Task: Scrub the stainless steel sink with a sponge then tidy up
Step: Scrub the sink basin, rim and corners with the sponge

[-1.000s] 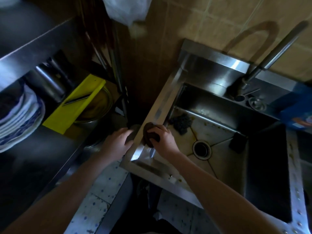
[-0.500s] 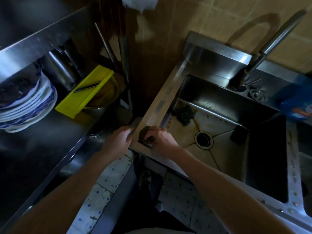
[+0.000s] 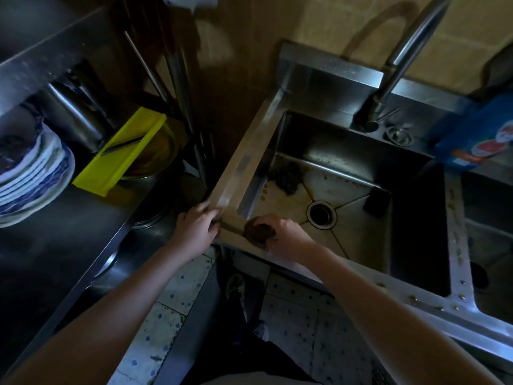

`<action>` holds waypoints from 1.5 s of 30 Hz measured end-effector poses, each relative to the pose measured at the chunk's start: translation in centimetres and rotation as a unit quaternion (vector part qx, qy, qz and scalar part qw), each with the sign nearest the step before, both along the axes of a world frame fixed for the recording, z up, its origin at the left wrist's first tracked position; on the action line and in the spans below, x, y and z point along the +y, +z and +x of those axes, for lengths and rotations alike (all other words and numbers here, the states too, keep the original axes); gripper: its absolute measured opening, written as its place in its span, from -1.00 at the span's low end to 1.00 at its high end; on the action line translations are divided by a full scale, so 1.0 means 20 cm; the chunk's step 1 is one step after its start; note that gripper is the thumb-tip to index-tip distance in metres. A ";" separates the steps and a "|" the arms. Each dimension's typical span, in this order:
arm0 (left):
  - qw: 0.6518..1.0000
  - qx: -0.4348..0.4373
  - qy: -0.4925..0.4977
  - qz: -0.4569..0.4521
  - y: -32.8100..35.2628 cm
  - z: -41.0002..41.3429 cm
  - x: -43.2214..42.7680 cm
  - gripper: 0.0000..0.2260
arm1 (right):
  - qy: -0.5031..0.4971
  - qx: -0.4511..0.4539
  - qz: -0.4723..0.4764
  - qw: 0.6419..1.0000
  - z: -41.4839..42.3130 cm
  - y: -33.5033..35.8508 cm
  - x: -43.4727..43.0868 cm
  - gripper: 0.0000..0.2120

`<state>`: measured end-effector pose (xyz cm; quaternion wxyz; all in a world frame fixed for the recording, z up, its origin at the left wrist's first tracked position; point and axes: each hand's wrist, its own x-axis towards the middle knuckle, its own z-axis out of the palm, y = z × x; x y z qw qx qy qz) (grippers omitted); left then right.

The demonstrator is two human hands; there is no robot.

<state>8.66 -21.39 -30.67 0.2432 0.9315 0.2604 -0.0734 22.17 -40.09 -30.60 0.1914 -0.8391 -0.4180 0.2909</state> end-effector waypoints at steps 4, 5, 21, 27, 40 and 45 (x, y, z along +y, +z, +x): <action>0.999 -0.007 -0.043 0.019 0.00 0.03 -0.06 -0.63 | -0.037 -0.025 -0.018 0.999 0.01 0.01 -0.18 -0.53; 0.998 -0.006 -0.053 0.016 0.00 0.04 -0.07 -0.63 | -0.044 -0.031 -0.024 0.998 0.01 0.01 -0.22 -0.53; 0.986 -0.004 -0.167 -0.011 -0.02 0.11 -0.04 -0.60 | -0.242 -0.107 -0.011 0.964 -0.25 -0.01 -0.13 -0.60; 0.982 -0.008 -0.186 -0.016 -0.04 0.13 -0.01 -0.60 | -0.260 -0.120 0.010 0.958 -0.36 -0.01 0.12 -0.62; 0.965 0.055 -0.242 -0.082 -0.07 0.20 -0.05 -0.58 | -0.465 -0.154 -0.080 0.868 -0.29 0.04 -0.41 -0.61; 0.961 0.042 -0.272 -0.020 -0.10 0.21 -0.05 -0.56 | -0.470 -0.151 -0.096 0.864 -0.29 0.03 -0.39 -0.62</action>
